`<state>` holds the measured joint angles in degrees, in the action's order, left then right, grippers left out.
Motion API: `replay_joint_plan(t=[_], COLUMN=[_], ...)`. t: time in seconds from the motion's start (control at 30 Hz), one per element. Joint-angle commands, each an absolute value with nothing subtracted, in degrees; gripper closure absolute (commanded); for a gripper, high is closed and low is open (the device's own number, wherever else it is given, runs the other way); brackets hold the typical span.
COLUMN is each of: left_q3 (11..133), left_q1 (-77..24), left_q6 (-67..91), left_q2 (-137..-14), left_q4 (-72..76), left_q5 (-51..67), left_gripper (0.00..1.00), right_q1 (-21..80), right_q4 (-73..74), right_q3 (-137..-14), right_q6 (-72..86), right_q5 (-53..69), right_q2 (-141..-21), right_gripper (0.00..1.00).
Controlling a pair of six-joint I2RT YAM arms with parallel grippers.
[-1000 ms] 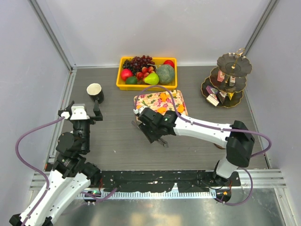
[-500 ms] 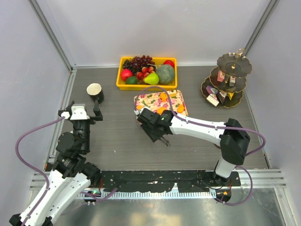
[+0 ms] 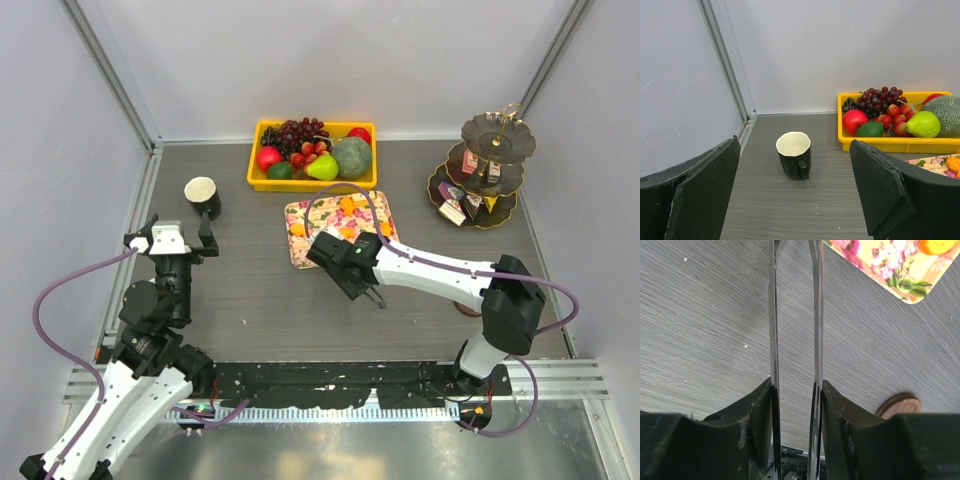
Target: Serve the afternoon tea
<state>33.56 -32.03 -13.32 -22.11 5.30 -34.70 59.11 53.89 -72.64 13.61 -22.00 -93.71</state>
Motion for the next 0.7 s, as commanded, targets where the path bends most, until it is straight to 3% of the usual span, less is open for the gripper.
replay_joint_plan(t=[0.0,0.37,0.67], left_q3=[34.5,34.5,34.6], left_q1=[-32.3,-32.3,-32.3], left_q6=[-12.8,-12.8,-13.0], left_q2=[-22.4,-22.2,-22.1], left_q4=[6.7,6.5,6.6], left_q5=[-34.5,-34.5,-34.6], left_gripper=[0.01,0.01,0.01], right_q1=[59.0,58.2,55.8], right_q4=[56.6,53.4,49.0], right_q3=[-73.2,-75.7,-78.4], right_q6=[13.0,11.0,9.8], right_q5=[-24.0,-22.4,-21.7], right_q2=[-89.4,-89.3,-94.5], right_gripper=[0.56,0.46,0.45])
